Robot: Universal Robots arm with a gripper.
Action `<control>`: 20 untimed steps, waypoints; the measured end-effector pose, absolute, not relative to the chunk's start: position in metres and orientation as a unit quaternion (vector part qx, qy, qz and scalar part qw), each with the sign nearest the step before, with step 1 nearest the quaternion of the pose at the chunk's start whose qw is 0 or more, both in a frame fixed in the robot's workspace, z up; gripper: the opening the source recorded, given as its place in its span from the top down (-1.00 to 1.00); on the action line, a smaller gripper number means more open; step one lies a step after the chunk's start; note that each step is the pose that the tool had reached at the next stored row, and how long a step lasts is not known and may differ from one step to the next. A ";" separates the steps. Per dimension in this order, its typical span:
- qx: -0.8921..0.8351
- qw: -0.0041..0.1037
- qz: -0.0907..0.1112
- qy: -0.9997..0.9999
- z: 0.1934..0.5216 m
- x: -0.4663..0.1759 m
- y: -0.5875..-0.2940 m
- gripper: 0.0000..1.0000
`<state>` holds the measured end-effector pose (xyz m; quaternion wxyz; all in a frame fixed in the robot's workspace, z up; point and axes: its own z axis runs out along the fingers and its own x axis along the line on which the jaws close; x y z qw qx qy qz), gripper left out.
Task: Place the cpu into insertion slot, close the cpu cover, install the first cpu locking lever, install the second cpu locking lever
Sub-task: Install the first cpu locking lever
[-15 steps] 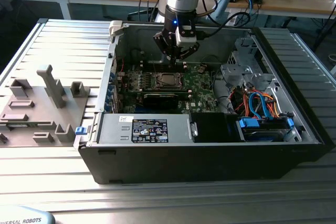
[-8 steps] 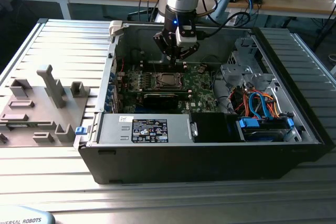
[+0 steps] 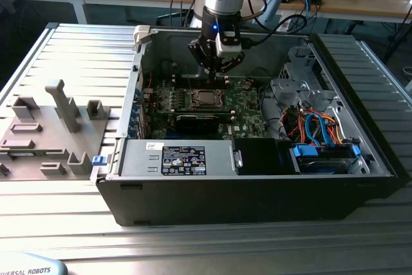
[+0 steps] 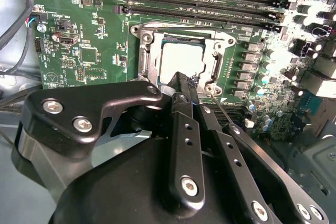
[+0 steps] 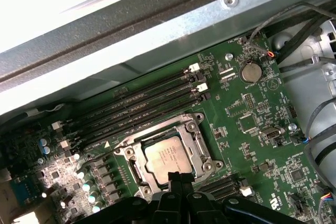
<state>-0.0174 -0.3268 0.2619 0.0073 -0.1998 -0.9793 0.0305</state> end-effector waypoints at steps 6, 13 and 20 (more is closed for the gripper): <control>-0.198 0.007 0.030 -0.980 0.262 -0.017 -0.327 0.79; -0.197 0.007 0.031 -0.980 0.262 -0.017 -0.327 0.79; -0.195 0.007 0.031 -0.980 0.262 -0.017 -0.327 0.79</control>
